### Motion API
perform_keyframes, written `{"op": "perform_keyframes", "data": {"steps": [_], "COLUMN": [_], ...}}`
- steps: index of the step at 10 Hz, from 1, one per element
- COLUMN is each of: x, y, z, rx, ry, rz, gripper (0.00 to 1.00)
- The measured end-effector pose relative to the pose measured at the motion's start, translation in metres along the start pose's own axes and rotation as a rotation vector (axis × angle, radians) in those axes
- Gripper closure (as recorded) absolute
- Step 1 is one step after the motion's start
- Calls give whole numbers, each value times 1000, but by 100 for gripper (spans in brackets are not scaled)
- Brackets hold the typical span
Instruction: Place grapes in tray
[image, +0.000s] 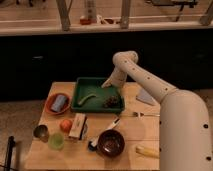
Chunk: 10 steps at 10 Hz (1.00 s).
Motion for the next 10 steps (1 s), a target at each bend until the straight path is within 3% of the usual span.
{"op": "perform_keyframes", "data": {"steps": [10], "x": [0], "y": [-5], "z": [-4], "rx": [-18], "ry": [-6], "rz": [-3], "gripper": [20]}}
